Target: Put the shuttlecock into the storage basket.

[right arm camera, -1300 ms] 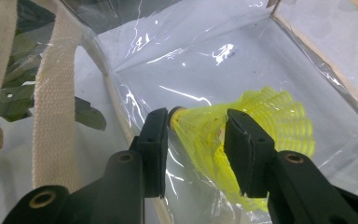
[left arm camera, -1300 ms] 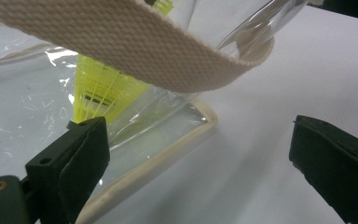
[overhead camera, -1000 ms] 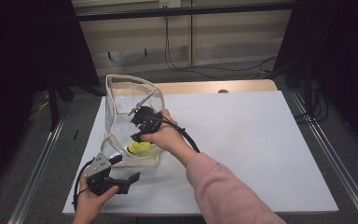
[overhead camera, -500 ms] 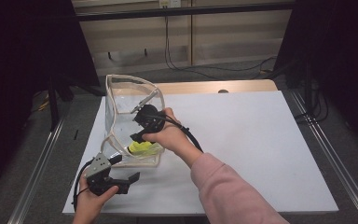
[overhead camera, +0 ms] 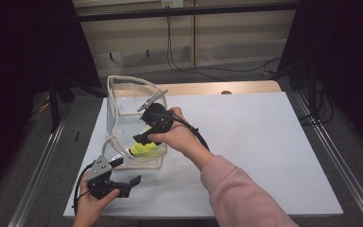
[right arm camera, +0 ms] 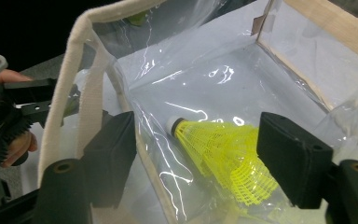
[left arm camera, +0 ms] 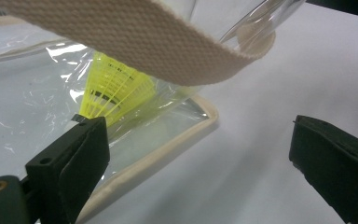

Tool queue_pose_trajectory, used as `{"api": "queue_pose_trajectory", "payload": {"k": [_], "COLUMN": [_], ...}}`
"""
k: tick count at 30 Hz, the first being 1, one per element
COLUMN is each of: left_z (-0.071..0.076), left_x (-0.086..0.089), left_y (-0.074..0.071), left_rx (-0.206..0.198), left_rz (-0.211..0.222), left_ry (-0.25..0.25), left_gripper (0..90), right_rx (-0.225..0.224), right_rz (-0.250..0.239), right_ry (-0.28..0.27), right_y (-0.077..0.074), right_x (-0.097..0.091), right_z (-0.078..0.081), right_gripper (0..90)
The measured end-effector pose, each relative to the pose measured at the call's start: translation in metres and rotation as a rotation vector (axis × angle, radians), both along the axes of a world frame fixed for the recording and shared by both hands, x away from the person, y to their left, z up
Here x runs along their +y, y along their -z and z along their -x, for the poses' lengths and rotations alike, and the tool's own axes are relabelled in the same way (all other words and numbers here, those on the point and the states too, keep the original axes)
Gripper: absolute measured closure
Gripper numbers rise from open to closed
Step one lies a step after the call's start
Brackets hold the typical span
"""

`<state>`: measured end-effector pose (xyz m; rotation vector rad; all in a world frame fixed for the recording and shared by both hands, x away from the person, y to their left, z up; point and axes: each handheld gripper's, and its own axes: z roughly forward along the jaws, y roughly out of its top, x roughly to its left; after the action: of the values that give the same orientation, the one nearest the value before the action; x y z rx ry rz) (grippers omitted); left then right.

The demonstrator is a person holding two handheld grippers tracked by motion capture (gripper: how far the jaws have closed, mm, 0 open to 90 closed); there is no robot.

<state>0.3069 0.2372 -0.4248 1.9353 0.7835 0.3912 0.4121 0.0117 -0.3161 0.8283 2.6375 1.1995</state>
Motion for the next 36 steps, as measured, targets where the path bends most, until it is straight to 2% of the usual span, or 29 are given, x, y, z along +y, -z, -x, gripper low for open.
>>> {"api": "queue_pose_trajectory", "payload": {"k": [6, 7, 9, 22, 30, 33, 35, 36], "left_z": [0.001, 0.002, 0.001, 0.001, 0.001, 0.001, 0.001, 0.001], "left_x": [0.002, 0.001, 0.003, 0.001, 0.001, 0.0, 0.001, 0.0], "left_y": [0.0, 0.0, -0.001, 0.0, 0.0, 0.0, 0.0, 0.0], "left_rx": [-0.006, 0.004, 0.0, 0.005, 0.001, 0.007, 0.001, 0.004], "left_rz": [0.0, 0.005, -0.005, 0.007, 0.002, 0.015, 0.003, 0.012], "left_ry": [-0.005, -0.011, -0.005, -0.003, -0.004, -0.007, -0.004, -0.008], "left_gripper": [5.0, 5.0, 5.0, 5.0, 5.0, 5.0, 5.0, 5.0], "right_rx": [-0.01, -0.009, -0.01, -0.032, -0.037, -0.043, -0.047, -0.044], "right_rz": [-0.036, -0.038, -0.042, -0.087, -0.113, -0.121, -0.125, -0.129], "right_ry": [-0.005, -0.004, -0.008, -0.008, 0.0, 0.0, -0.001, 0.003], "right_y": [-0.006, -0.007, -0.009, -0.022, -0.022, -0.021, -0.019, -0.019], "right_x": [-0.01, -0.012, -0.017, -0.053, -0.072, -0.079, -0.084, -0.087], "right_z": [0.003, 0.004, 0.006, 0.018, 0.022, 0.024, 0.024, 0.024], "right_gripper": [24.6, 24.0, 23.6, 20.4, 18.4, 18.2, 17.6, 17.7]}}
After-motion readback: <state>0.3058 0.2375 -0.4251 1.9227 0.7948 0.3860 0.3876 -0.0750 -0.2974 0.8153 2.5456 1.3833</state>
